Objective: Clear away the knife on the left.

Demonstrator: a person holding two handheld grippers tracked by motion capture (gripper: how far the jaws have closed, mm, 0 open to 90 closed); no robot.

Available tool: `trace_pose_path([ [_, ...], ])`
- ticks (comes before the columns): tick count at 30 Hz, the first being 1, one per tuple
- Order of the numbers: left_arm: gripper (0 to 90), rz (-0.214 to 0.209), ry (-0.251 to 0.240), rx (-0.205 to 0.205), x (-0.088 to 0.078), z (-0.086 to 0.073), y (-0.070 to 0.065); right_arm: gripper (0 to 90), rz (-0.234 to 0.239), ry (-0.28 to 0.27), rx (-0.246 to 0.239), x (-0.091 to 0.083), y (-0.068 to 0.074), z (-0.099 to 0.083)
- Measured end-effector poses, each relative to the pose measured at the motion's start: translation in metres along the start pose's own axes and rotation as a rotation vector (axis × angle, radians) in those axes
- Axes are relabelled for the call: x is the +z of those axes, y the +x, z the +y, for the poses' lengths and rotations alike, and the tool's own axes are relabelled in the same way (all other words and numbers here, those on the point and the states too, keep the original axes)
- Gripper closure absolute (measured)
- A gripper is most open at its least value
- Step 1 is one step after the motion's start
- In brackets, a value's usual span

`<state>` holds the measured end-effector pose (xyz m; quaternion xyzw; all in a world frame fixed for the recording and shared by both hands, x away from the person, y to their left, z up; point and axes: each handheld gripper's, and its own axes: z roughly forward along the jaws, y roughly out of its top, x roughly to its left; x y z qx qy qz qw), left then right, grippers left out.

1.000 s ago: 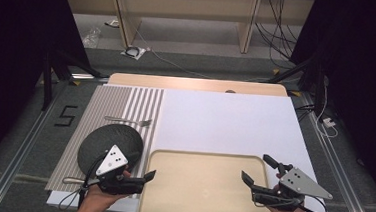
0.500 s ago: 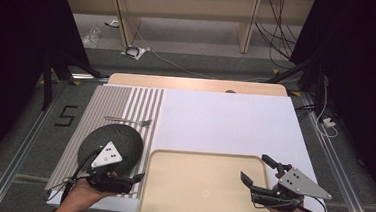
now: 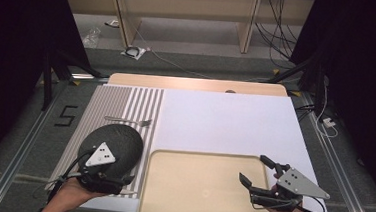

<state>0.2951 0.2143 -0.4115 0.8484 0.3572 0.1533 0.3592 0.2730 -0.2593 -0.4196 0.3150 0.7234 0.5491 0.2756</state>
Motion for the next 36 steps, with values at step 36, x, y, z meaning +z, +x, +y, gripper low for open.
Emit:
trace_pose_path([
  [36,24.0,0.103,0.219,-0.020,-0.025,-0.048,0.050,18.1,0.013,0.006,-0.018,0.001,0.002,0.000],
])
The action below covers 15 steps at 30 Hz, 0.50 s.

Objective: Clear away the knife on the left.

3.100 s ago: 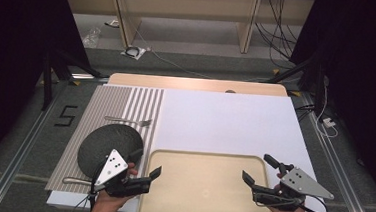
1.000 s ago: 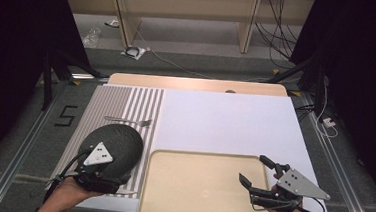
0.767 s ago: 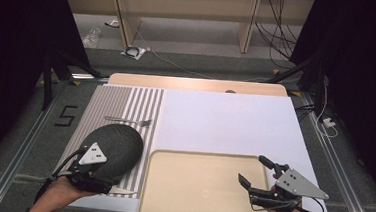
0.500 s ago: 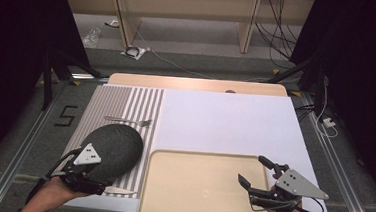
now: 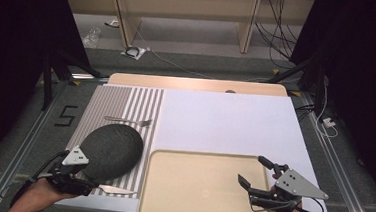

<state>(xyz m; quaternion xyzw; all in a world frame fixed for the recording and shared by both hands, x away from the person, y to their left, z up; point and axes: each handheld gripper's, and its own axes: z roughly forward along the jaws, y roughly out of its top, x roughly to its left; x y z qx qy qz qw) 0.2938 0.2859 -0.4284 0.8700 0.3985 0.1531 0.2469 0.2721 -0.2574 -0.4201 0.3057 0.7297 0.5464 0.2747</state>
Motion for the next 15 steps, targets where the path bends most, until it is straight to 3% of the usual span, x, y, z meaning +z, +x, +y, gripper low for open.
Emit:
trace_pose_path([
  [5,24.6,-0.001,0.012,-0.013,-0.005,-0.005,0.005,18.1,0.001,0.004,0.002,0.000,0.000,0.000],
  [15,25.7,0.010,0.105,-0.013,0.004,-0.013,0.016,18.3,0.004,0.006,-0.002,0.000,0.000,0.000],
])
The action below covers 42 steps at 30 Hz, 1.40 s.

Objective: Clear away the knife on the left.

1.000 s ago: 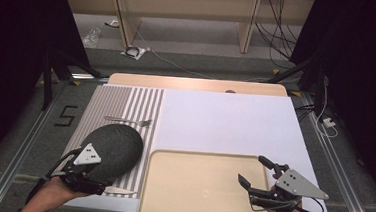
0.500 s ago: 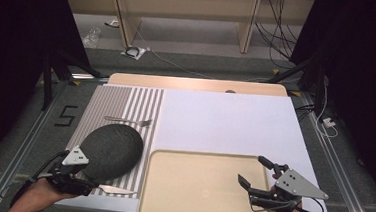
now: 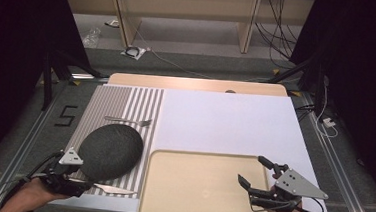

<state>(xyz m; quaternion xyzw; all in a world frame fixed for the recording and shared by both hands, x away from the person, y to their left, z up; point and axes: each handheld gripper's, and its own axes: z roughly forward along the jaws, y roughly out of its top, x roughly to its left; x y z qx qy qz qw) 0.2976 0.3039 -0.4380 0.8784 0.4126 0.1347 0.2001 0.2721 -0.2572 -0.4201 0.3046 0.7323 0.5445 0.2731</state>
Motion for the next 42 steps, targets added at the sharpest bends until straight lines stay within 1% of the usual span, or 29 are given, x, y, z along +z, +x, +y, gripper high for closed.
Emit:
trace_pose_path([
  [2,26.3,0.011,0.038,0.021,0.005,-0.001,-0.001,18.4,-0.001,-0.001,-0.004,0.000,0.000,0.000],
  [3,26.7,0.013,0.049,0.026,0.006,-0.001,-0.001,18.4,0.000,-0.001,-0.004,0.000,0.000,0.000],
  [6,27.4,0.000,0.063,0.020,0.008,0.000,0.001,18.4,0.002,0.002,-0.003,0.000,0.000,0.000],
  [7,27.5,0.004,0.072,0.021,0.009,0.000,0.002,18.4,0.000,0.010,-0.005,0.000,0.000,0.000],
  [9,27.5,0.005,0.087,0.014,0.011,-0.001,0.005,18.4,0.003,0.004,-0.005,0.000,0.000,0.000],
  [11,28.3,-0.005,0.093,0.010,0.012,-0.001,0.007,18.4,0.002,0.002,-0.005,0.000,0.000,0.000],
  [14,28.4,-0.009,0.112,0.002,0.015,-0.001,0.009,18.4,0.002,0.003,-0.005,0.000,0.000,0.000],
  [18,29.5,-0.020,0.124,-0.005,0.018,-0.003,0.012,18.4,0.005,0.003,-0.005,0.001,0.000,0.000],
  [21,31.5,-0.038,0.137,-0.013,0.021,-0.002,0.013,18.5,0.006,0.000,-0.001,0.001,0.000,0.000],
  [25,32.7,-0.042,0.157,-0.010,0.026,0.000,0.016,18.6,0.007,0.006,-0.004,0.001,0.000,0.000],
  [29,34.1,-0.061,0.175,-0.007,0.031,0.002,0.017,18.7,0.014,0.005,-0.006,0.002,0.000,-0.001],
  [33,34.5,-0.078,0.193,0.004,0.036,0.004,0.015,18.7,0.014,0.007,-0.005,0.002,0.001,0.000],
  [36,35.2,-0.078,0.202,0.008,0.036,0.005,0.015,18.9,0.015,0.003,-0.003,0.002,0.000,-0.001],
  [38,38.8,-0.090,0.209,0.012,0.036,0.006,0.015,18.9,0.014,0.002,-0.006,0.002,0.000,-0.001],
  [40,38.6,-0.086,0.222,0.026,0.036,0.007,0.013,18.9,0.014,0.007,-0.005,0.002,0.000,0.000],
  [41,38.9,-0.083,0.226,0.027,0.036,0.007,0.012,18.9,0.014,0.003,-0.007,0.002,0.000,-0.001],
  [42,40.5,-0.082,0.233,0.037,0.036,0.008,0.012,18.9,0.016,0.003,-0.004,0.003,0.000,-0.001],
])
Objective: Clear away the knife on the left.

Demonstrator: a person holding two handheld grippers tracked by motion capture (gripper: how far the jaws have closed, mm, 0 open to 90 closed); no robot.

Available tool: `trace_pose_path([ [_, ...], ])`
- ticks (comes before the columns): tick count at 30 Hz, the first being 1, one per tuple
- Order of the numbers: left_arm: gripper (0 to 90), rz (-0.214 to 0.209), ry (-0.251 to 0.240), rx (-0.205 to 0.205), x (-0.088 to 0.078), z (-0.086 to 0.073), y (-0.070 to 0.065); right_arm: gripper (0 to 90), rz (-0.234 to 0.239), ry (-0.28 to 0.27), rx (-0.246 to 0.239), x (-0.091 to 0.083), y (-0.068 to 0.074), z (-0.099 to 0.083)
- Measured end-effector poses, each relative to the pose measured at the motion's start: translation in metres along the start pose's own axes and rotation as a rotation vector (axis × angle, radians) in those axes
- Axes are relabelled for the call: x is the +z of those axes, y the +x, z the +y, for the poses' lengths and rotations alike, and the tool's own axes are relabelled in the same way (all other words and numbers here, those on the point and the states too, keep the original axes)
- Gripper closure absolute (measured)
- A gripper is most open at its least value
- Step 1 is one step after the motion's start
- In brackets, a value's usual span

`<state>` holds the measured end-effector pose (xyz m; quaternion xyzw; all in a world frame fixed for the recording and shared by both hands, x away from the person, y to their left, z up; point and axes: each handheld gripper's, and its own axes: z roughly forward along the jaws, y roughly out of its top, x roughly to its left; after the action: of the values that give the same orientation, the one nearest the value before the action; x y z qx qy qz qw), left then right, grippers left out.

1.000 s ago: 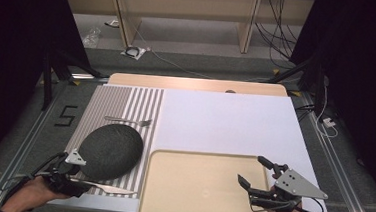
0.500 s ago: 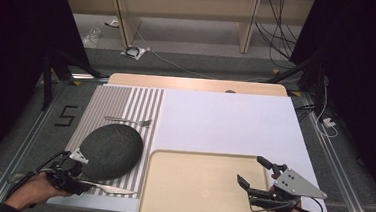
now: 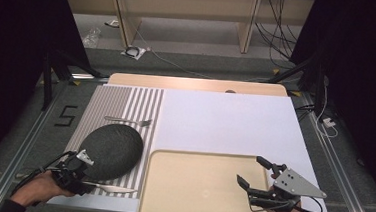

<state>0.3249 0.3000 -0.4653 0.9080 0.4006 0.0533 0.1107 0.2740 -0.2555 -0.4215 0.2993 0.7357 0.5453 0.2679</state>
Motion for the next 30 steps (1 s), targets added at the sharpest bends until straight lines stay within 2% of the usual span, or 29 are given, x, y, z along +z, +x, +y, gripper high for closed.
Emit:
trace_pose_path([
  [12,55.6,0.012,0.065,0.133,-0.002,0.005,-0.018,19.0,-0.001,0.011,-0.001,0.000,0.000,0.000],
  [19,60.9,0.027,0.075,0.225,-0.002,0.007,-0.025,19.0,0.001,0.016,-0.006,0.000,0.000,0.000],
  [22,63.1,0.028,0.081,0.252,-0.002,0.008,-0.027,19.0,0.001,0.013,-0.007,0.001,0.000,0.000],
  [30,71.8,0.011,0.087,0.258,-0.002,0.008,-0.028,19.2,0.002,0.020,-0.009,0.001,0.000,0.000],
])
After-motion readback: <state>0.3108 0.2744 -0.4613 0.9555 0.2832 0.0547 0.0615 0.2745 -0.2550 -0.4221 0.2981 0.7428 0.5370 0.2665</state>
